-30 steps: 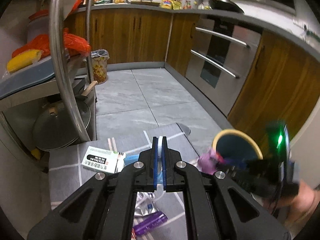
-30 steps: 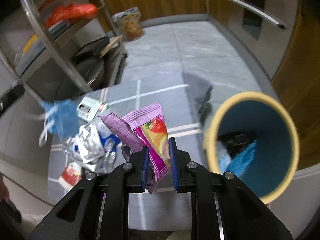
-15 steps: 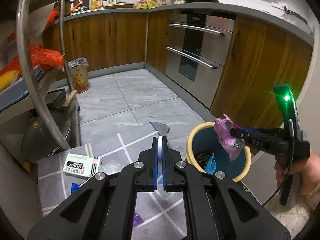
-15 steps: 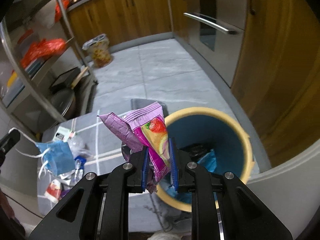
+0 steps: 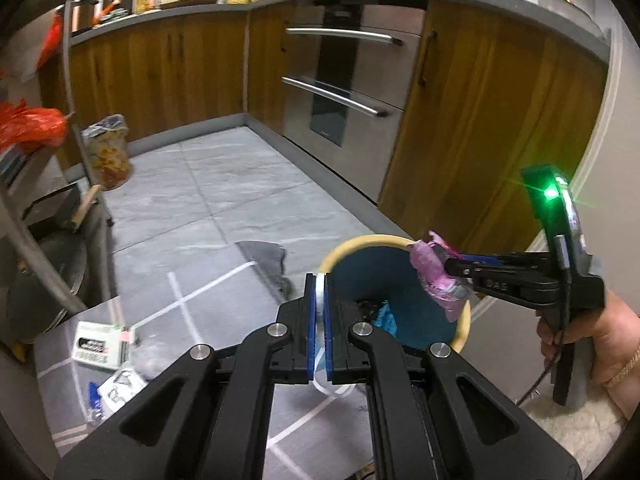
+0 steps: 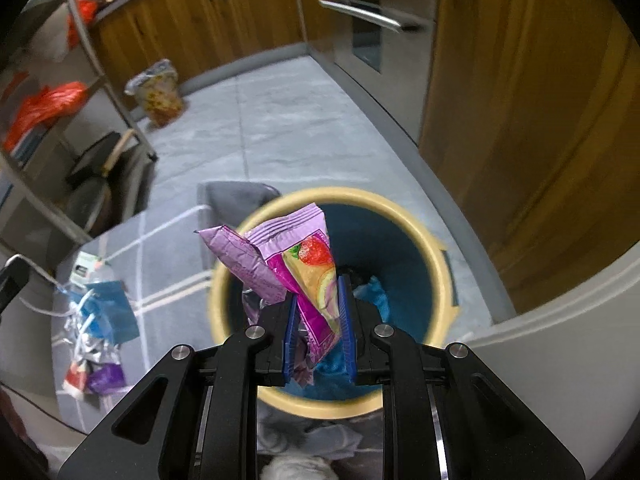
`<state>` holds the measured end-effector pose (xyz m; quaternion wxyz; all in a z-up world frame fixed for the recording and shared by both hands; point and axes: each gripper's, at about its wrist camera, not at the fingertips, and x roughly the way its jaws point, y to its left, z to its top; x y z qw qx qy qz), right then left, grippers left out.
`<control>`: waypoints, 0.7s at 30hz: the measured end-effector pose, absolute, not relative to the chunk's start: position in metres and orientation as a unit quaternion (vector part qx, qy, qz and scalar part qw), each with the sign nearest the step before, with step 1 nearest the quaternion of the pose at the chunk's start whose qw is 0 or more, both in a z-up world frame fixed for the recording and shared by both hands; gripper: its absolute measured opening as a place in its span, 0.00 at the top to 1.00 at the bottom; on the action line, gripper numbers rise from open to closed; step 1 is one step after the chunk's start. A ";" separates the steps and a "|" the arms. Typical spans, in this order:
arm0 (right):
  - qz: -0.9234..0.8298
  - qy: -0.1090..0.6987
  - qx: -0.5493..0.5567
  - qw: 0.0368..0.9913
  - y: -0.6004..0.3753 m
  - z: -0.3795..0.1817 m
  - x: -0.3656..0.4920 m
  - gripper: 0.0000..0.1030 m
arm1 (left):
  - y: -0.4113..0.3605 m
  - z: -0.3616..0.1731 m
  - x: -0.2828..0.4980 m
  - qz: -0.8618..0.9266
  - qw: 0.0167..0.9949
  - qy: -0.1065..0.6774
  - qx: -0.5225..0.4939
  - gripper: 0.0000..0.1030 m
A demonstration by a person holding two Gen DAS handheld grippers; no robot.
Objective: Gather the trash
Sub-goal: 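Carry the mask and pink wrapper with both grippers over the teal bin, then open both grippers to drop the mask and pink wrapper into the bin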
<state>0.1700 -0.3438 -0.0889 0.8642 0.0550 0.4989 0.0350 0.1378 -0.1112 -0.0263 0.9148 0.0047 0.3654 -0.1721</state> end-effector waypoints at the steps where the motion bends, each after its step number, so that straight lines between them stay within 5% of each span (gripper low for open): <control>1: 0.029 0.507 0.062 0.859 -0.351 -0.094 0.174 0.80 | -0.116 -0.027 0.140 -0.178 0.913 0.367 0.002 0.97; 21: -0.033 0.543 0.146 0.826 -0.401 -0.127 0.187 0.80 | -0.226 -0.070 0.196 -0.211 0.885 0.409 0.067 0.97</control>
